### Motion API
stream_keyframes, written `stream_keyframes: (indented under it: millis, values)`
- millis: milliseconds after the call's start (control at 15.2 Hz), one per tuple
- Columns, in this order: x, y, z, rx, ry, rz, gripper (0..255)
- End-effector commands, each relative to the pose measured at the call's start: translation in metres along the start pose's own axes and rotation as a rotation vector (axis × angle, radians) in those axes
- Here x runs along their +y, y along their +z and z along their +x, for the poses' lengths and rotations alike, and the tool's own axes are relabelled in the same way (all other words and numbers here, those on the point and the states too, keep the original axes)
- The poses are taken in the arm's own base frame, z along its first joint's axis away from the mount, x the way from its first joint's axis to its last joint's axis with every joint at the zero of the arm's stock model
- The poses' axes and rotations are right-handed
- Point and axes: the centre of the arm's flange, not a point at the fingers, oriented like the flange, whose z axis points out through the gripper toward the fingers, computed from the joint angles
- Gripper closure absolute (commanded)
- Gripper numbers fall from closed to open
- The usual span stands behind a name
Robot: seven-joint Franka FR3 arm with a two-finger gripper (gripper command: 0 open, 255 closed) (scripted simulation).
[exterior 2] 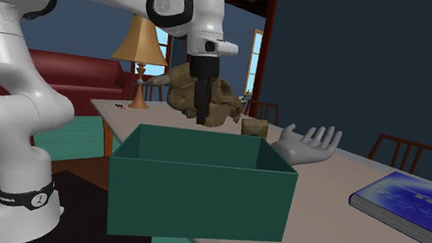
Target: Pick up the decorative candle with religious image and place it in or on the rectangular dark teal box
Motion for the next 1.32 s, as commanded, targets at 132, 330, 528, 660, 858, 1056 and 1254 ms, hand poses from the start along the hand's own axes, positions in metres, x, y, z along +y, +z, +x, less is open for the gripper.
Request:
stream_keyframes:
  millis: [132,330,528,660,858,1056,1254]
  values:
    - [-0.036,0.01,0.029,0.001,-0.04,0.044,0]
    - [-0.064,0.017,0.05,0.001,-0.07,0.076,0]
    - [-0.093,0.023,0.07,0.001,-0.1,0.108,0]
    - [-0.113,0.027,0.082,0.001,-0.12,0.129,0]
    - [-0.143,0.032,0.101,0.001,-0.15,0.161,0]
    - [-0.175,0.035,0.118,0.002,-0.18,0.193,0]
    - [-0.201,0.038,0.132,0.002,-0.205,0.219,0]
